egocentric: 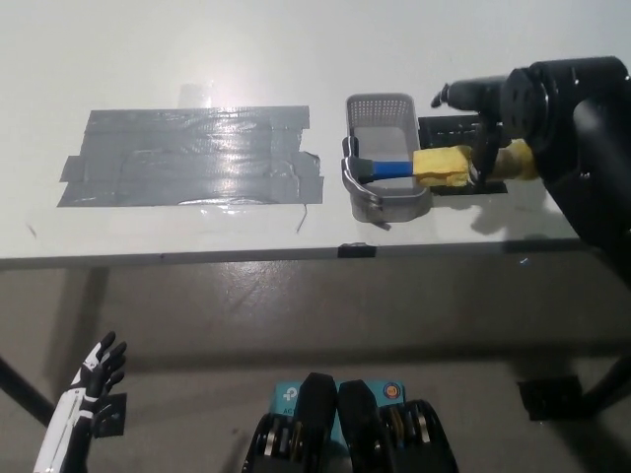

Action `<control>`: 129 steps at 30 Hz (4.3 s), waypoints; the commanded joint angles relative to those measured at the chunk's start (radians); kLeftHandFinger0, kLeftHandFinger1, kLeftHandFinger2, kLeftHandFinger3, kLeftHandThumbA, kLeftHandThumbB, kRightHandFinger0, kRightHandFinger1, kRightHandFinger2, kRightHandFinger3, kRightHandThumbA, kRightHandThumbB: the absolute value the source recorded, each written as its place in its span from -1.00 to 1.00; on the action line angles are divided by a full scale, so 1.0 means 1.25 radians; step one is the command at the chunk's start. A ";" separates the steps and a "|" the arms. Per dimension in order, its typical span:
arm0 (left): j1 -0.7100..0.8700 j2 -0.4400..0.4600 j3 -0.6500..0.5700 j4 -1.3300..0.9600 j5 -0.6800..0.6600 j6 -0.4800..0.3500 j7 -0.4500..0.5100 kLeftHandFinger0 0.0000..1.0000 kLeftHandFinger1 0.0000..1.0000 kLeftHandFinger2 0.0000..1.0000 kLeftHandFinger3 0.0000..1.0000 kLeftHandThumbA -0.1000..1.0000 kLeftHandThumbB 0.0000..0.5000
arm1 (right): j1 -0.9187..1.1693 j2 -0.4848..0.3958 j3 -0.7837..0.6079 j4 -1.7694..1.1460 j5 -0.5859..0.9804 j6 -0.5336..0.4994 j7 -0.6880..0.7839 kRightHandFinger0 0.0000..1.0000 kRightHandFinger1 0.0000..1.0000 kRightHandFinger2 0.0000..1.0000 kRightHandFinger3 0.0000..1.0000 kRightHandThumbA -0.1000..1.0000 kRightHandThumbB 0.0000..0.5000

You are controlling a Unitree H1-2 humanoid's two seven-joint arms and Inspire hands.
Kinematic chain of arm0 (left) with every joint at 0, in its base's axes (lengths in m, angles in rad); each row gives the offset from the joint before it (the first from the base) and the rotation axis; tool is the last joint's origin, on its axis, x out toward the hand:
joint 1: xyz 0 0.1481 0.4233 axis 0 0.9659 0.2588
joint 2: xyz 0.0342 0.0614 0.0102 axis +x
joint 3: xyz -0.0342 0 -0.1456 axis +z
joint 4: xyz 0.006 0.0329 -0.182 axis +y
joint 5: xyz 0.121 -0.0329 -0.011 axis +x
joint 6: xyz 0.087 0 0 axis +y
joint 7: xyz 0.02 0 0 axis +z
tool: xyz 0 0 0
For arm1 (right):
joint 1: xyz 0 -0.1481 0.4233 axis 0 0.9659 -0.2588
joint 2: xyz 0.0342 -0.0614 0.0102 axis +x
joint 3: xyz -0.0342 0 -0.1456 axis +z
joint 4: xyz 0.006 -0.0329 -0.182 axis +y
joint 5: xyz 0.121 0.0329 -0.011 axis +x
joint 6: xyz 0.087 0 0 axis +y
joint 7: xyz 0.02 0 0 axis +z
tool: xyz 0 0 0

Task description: The robot picks the hammer placed on top of the gray container with right hand and places it on the grey area of the desk

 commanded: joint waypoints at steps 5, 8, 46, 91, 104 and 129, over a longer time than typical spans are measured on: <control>0.002 0.011 0.008 -0.025 0.006 -0.010 0.002 1.00 1.00 1.00 1.00 1.00 0.41 | -0.047 0.004 -0.008 0.090 0.044 -0.002 -0.061 1.00 1.00 1.00 1.00 1.00 0.67; 0.000 0.012 0.010 -0.026 -0.002 -0.007 -0.001 1.00 1.00 1.00 1.00 1.00 0.42 | -0.067 0.004 0.006 0.126 0.039 -0.014 -0.078 1.00 1.00 1.00 1.00 1.00 0.74; -0.005 0.017 0.009 -0.047 0.007 0.004 -0.001 1.00 1.00 1.00 1.00 1.00 0.38 | -0.123 0.034 0.036 0.262 0.130 -0.004 -0.139 1.00 1.00 1.00 1.00 1.00 0.57; -0.033 0.027 0.009 -0.051 0.017 0.014 -0.005 1.00 1.00 1.00 1.00 1.00 0.34 | 0.009 0.074 -0.085 0.394 0.187 -0.194 -0.856 -0.91 -0.08 0.51 -0.27 -1.00 -0.04; -0.042 0.026 0.008 -0.041 0.024 0.008 -0.002 1.00 1.00 1.00 1.00 1.00 0.28 | -0.013 0.080 -0.278 0.405 0.374 -0.249 -0.825 -0.97 -0.03 0.65 0.16 -1.00 -0.27; -0.053 0.034 0.002 -0.035 0.030 0.006 -0.008 1.00 1.00 1.00 1.00 1.00 0.32 | -0.202 0.121 -0.292 0.243 0.384 -0.125 -0.721 -1.00 -0.34 0.65 0.70 -1.00 -0.39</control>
